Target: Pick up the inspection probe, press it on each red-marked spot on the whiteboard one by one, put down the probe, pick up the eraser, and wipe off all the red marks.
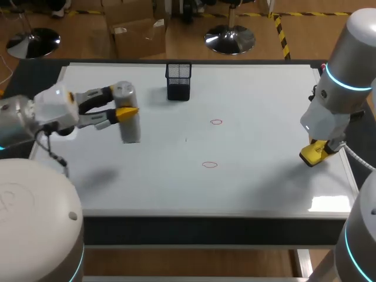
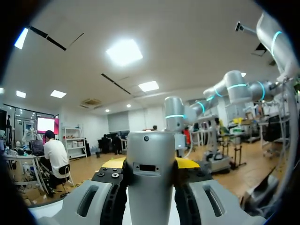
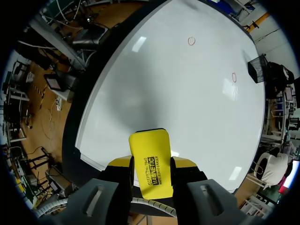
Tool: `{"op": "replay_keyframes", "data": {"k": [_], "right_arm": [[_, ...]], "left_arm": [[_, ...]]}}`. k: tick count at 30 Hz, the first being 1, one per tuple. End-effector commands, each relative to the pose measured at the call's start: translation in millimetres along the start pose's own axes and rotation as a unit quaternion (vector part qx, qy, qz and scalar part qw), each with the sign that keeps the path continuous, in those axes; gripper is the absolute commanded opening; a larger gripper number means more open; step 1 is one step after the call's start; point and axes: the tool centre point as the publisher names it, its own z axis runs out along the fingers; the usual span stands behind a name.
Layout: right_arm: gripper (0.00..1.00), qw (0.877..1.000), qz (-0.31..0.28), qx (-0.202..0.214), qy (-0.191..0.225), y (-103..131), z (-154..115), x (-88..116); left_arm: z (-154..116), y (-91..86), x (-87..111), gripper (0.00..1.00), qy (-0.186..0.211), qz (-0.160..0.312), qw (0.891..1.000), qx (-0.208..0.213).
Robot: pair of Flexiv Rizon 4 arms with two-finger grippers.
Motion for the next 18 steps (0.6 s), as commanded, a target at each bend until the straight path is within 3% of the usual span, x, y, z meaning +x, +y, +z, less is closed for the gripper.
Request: {"op": "replay_keyframes", "data": {"k": [1, 10, 18], "right_arm": [[0.00, 1.000, -0.001, 0.001, 0.001, -0.4, 0.2, -0.5], [0.00, 1.000, -0.001, 0.001, 0.001, -0.4, 0.2, -0.5], [0.00, 1.000, -0.001, 0.001, 0.001, -0.4, 0.2, -0.5]], "left_arm": [[44.2, 10.8, -11.6, 0.00, 0.042, -0.009, 0.999, 0.009], [119.5, 24.3, -11.5, 0.00, 0.107, -0.041, 0.993, 0.027], [177.8, 37.7, -14.2, 0.00, 0.156, -0.048, 0.986, 0.017]]}}
